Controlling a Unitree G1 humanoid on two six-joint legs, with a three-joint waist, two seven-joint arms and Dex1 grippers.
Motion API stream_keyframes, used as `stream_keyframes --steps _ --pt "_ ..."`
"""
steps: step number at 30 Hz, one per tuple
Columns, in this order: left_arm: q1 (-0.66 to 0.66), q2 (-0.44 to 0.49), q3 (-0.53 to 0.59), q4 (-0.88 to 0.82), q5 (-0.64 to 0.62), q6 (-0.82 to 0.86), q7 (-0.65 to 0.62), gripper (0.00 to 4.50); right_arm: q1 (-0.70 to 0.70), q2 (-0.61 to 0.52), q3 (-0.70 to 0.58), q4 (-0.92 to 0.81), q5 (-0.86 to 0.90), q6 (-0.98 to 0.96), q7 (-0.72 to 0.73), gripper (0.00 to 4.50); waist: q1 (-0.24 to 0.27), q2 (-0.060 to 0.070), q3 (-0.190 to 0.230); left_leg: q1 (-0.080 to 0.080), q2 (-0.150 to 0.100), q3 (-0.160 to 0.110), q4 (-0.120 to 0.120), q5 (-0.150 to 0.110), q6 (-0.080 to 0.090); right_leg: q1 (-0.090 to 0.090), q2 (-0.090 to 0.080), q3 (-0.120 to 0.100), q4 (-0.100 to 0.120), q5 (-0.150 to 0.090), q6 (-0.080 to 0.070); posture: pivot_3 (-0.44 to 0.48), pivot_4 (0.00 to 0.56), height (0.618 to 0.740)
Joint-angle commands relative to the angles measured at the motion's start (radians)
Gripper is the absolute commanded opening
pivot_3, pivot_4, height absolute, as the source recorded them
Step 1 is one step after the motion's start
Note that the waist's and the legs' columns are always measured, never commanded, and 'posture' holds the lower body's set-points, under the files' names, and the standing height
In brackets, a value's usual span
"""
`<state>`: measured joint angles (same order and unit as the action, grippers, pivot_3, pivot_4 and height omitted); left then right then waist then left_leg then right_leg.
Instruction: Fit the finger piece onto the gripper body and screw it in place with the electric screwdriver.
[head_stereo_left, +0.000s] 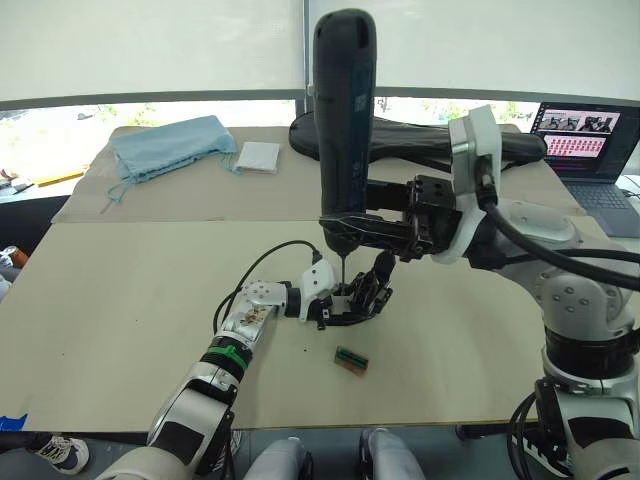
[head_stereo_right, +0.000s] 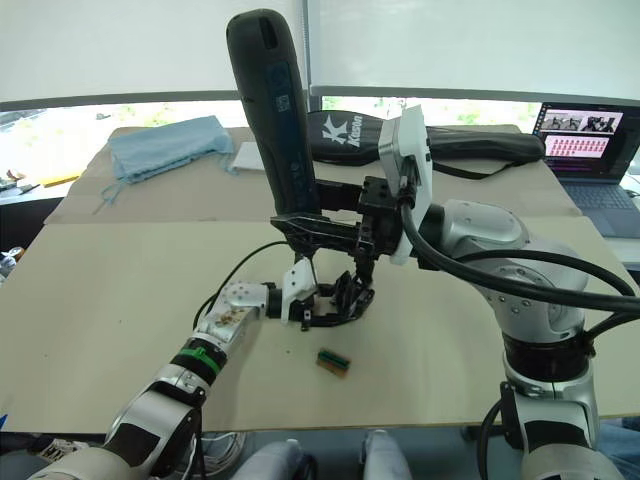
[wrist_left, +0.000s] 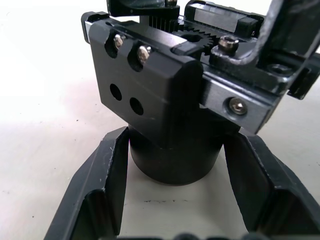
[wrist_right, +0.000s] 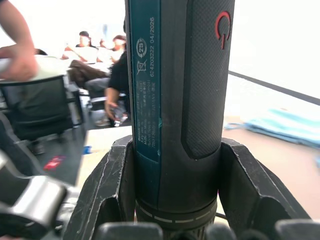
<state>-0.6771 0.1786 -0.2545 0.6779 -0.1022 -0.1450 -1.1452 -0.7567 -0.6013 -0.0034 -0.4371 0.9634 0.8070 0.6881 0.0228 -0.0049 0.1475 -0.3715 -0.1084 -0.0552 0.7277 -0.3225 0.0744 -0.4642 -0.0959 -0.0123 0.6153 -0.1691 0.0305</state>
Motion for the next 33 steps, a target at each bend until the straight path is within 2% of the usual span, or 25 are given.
stream_keyframes --steps 1,33 --pt "-0.007 0.000 0.003 -0.013 0.002 -0.014 -0.008 2.30 -0.041 -0.004 -0.001 -0.004 -0.047 -0.030 0.012 1.88 -0.002 0.000 0.000 0.000 0.000 0.000 0.000 0.000 0.000 0.000 0.000 0.000 0.000 0.000 0.000 0.000 0.150 0.736" --pt "-0.001 0.006 0.014 -0.059 -0.011 0.018 -0.004 2.30 0.034 0.049 0.023 0.024 -0.242 -0.107 0.151 1.88 -0.009 0.000 0.000 0.000 0.000 0.000 0.000 0.000 0.000 -0.001 0.001 -0.001 0.000 0.000 0.000 0.000 0.150 0.736"
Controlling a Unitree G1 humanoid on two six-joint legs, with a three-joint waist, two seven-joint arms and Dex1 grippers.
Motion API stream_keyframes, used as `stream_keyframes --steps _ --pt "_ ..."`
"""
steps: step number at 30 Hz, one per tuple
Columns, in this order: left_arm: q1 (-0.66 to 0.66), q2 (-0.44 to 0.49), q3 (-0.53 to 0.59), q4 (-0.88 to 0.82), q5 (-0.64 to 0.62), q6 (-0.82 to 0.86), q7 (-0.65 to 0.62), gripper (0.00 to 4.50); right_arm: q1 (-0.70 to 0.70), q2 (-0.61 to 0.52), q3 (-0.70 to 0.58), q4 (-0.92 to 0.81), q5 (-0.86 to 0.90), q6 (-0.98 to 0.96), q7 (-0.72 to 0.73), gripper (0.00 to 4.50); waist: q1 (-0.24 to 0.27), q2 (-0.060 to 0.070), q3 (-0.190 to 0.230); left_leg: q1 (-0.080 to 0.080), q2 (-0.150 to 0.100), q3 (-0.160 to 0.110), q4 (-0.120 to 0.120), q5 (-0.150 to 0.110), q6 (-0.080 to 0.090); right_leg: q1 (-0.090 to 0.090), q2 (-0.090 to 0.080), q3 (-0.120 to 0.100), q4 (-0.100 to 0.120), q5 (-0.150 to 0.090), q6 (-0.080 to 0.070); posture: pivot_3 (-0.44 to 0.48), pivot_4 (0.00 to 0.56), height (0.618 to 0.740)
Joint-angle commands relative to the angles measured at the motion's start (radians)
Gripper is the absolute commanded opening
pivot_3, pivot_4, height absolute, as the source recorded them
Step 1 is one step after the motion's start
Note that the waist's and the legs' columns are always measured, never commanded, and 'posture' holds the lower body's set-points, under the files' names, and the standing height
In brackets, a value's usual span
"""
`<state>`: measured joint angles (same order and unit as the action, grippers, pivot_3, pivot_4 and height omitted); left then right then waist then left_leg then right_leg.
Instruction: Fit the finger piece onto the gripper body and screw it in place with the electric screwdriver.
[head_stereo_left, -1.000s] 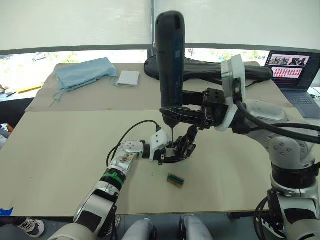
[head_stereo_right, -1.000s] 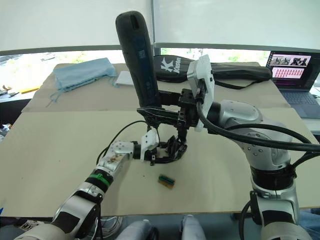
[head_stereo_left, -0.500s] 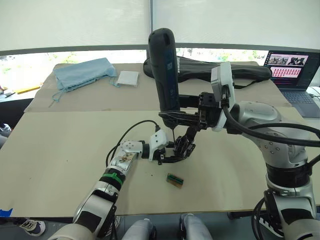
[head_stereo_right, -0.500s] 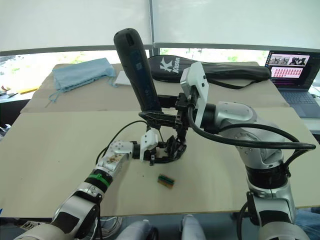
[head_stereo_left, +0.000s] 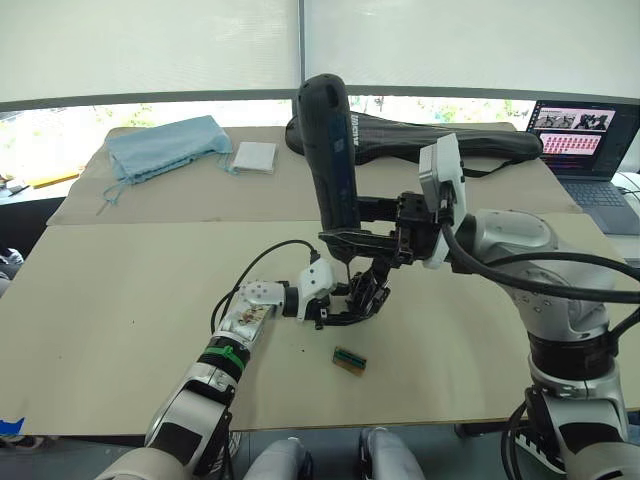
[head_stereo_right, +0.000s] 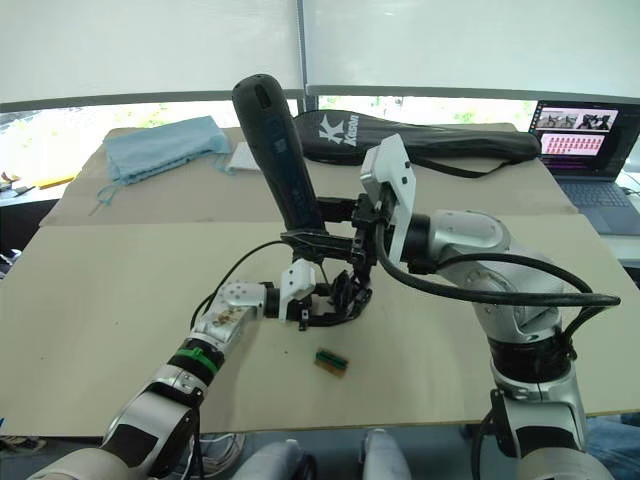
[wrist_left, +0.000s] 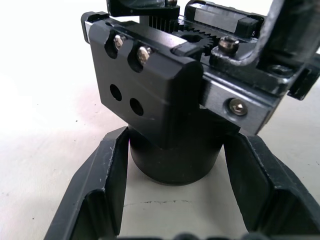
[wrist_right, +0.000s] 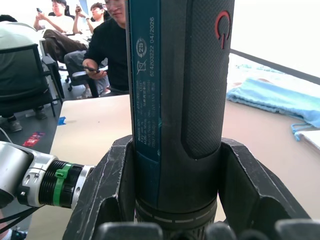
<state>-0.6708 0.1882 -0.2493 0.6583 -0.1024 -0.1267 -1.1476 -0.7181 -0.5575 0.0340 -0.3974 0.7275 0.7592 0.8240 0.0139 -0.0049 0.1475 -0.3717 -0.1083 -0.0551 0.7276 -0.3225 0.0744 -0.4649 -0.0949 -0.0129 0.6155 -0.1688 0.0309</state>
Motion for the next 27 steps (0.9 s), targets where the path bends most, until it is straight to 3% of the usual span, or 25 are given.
stream_keyframes --steps 1,27 --pt "-0.006 -0.004 0.009 -0.042 -0.011 0.001 -0.002 2.30 -0.001 0.006 -0.016 -0.015 -0.010 -0.062 0.018 1.88 0.000 0.000 0.000 0.000 0.000 0.000 0.000 0.000 0.000 0.000 0.000 0.000 0.000 0.000 0.000 0.000 0.150 0.736" --pt "-0.018 -0.003 0.015 -0.030 -0.011 -0.001 0.003 2.30 0.001 0.009 -0.022 -0.019 -0.020 -0.064 0.049 1.88 -0.001 0.000 0.000 0.000 0.000 0.000 0.000 0.000 0.000 0.000 0.000 0.000 0.000 0.000 0.000 0.000 0.150 0.736"
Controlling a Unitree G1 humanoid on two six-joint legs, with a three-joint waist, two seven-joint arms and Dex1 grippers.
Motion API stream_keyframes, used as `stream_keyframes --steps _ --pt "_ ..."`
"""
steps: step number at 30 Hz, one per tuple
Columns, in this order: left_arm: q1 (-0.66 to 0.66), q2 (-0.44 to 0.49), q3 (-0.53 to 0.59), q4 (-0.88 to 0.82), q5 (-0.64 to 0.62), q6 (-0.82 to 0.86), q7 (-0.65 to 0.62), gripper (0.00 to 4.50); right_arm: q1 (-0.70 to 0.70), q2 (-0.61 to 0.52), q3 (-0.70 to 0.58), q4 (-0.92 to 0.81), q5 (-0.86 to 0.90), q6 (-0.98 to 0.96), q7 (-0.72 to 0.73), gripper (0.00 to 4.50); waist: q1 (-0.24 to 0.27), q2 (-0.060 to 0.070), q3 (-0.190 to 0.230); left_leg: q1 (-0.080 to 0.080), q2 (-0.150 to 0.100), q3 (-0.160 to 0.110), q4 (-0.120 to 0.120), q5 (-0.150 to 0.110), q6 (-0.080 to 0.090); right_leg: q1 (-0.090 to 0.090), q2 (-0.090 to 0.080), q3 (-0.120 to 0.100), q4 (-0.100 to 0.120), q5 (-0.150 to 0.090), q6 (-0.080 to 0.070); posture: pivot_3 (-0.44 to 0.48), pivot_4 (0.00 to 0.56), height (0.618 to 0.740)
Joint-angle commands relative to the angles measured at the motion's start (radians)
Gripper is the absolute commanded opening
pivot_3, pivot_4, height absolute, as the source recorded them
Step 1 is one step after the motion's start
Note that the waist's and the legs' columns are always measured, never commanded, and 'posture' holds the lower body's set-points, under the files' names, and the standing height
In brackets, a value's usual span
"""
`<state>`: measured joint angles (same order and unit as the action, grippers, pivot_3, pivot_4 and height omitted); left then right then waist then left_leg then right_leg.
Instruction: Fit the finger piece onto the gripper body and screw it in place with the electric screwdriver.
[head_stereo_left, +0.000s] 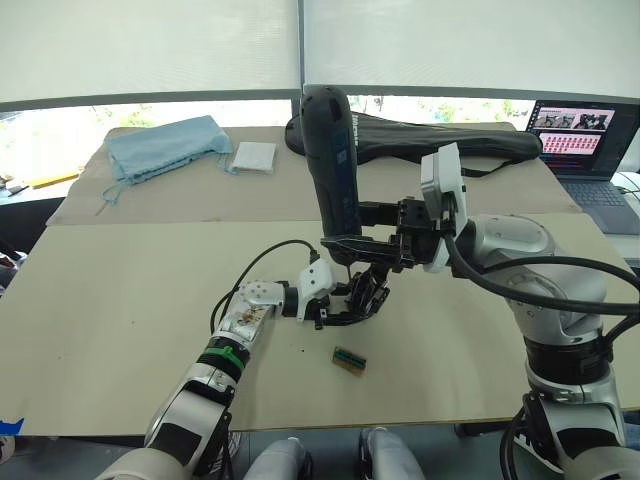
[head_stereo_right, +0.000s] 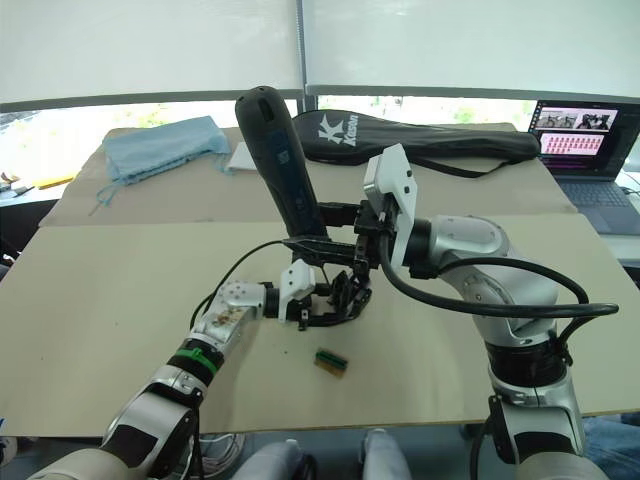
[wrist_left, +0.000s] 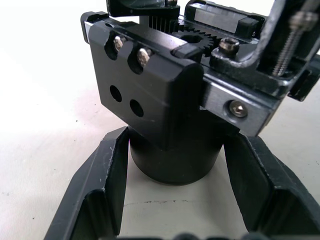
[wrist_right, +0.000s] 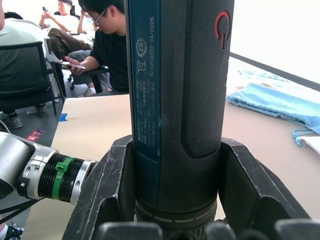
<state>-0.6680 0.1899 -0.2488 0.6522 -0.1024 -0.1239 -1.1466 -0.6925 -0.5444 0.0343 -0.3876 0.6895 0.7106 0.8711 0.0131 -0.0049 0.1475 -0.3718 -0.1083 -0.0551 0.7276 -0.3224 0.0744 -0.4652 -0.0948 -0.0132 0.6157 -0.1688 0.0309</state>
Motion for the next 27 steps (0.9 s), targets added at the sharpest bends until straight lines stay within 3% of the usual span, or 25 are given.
stream_keyframes --steps 1,27 --pt "-0.021 -0.005 0.015 -0.023 -0.011 -0.005 0.002 2.30 -0.025 -0.004 -0.022 -0.029 0.018 -0.015 0.002 1.88 0.000 0.000 0.000 0.000 0.000 0.000 0.000 0.000 0.000 0.000 0.000 0.000 0.000 0.000 0.000 0.000 0.150 0.736" --pt "-0.026 -0.007 0.014 -0.020 -0.010 -0.009 0.001 2.30 -0.019 -0.006 -0.034 -0.059 0.035 0.001 -0.004 1.88 0.000 0.000 0.000 0.000 0.000 0.000 0.000 0.000 0.000 0.000 0.000 0.000 0.000 0.000 0.000 0.000 0.150 0.736"
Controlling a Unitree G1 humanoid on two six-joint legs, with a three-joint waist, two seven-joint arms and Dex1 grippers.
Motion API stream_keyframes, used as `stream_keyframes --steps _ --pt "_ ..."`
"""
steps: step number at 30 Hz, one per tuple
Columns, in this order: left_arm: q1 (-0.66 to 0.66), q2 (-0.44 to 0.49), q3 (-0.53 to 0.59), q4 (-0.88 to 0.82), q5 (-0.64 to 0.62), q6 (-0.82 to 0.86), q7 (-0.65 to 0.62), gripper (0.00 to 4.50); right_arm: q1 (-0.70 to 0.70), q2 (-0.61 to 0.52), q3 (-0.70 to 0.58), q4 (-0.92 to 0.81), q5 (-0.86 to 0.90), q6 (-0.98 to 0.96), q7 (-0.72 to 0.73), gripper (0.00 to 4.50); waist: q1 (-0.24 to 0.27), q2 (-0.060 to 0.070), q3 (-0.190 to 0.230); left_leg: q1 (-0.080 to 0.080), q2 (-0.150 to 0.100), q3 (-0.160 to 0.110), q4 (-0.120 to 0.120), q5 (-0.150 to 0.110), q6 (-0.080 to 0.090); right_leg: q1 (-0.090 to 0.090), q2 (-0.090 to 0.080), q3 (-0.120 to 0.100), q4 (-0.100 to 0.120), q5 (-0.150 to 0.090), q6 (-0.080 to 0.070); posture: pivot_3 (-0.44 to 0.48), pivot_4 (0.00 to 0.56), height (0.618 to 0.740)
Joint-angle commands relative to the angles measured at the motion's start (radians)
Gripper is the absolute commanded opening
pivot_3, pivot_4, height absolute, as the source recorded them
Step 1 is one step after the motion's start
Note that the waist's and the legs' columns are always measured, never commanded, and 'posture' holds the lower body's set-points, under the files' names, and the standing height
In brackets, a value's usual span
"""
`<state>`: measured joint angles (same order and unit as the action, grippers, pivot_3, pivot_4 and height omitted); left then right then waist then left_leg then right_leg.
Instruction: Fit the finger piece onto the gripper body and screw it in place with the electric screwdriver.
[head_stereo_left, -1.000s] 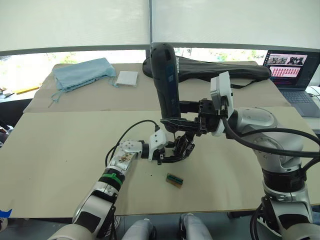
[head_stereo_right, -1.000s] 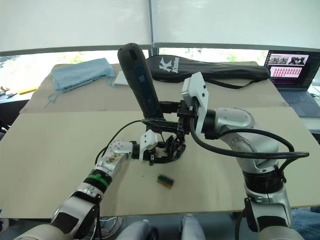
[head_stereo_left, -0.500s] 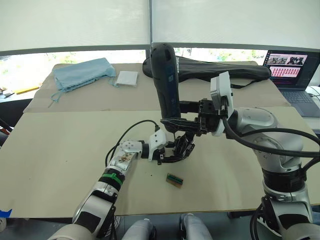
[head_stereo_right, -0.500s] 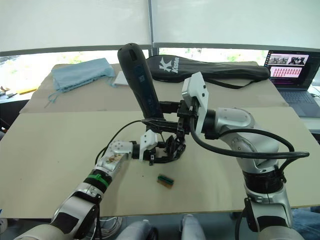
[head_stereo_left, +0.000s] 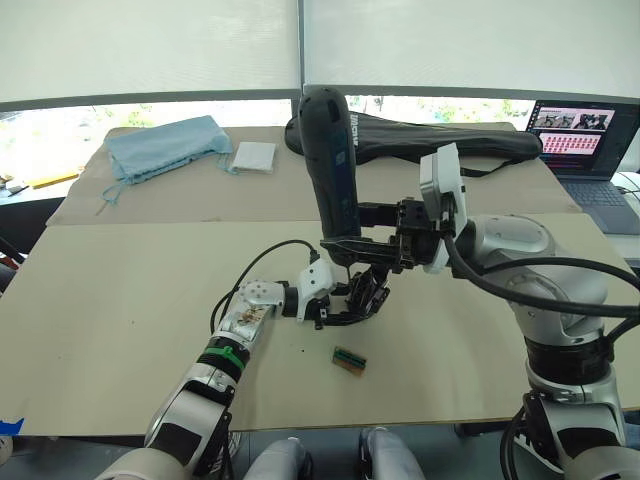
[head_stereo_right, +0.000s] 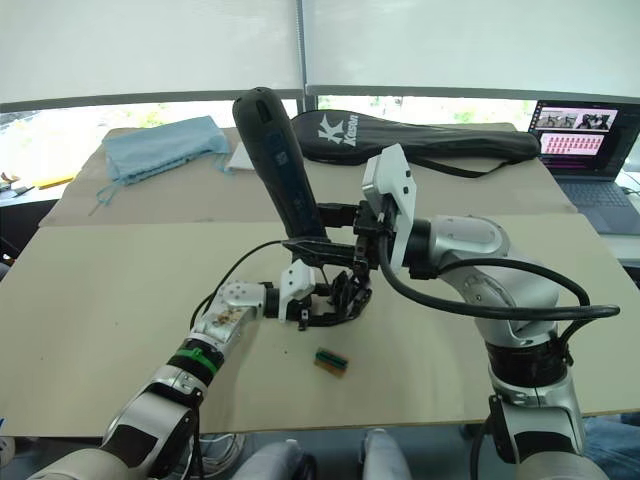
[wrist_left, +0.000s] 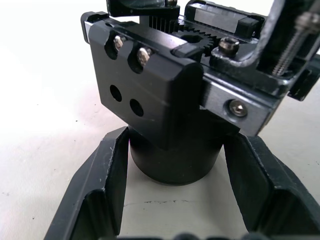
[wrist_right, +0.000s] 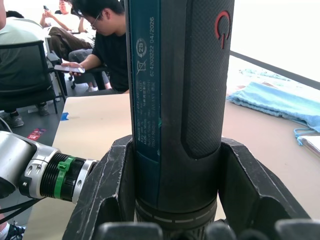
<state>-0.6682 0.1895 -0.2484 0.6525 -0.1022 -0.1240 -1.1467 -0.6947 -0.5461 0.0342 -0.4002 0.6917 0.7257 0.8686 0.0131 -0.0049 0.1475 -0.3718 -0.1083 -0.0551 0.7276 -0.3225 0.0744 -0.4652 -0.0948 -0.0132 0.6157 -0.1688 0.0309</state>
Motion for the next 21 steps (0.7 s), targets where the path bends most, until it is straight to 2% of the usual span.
stream_keyframes --steps 1,21 --pt "-0.026 -0.007 0.014 -0.019 -0.010 -0.009 0.001 2.30 -0.017 -0.004 -0.035 -0.047 0.035 -0.013 -0.002 1.88 0.000 0.000 0.000 0.000 0.000 0.000 0.000 0.000 0.000 0.000 0.000 0.000 0.000 0.000 0.000 0.000 0.150 0.736" --pt "-0.034 -0.011 0.017 -0.009 -0.010 -0.009 0.002 2.30 -0.016 -0.020 -0.038 -0.045 0.035 -0.014 0.010 1.88 0.001 0.000 0.000 0.000 0.000 0.000 0.000 0.000 0.000 0.000 0.000 0.000 0.000 0.000 0.000 0.000 0.150 0.736"
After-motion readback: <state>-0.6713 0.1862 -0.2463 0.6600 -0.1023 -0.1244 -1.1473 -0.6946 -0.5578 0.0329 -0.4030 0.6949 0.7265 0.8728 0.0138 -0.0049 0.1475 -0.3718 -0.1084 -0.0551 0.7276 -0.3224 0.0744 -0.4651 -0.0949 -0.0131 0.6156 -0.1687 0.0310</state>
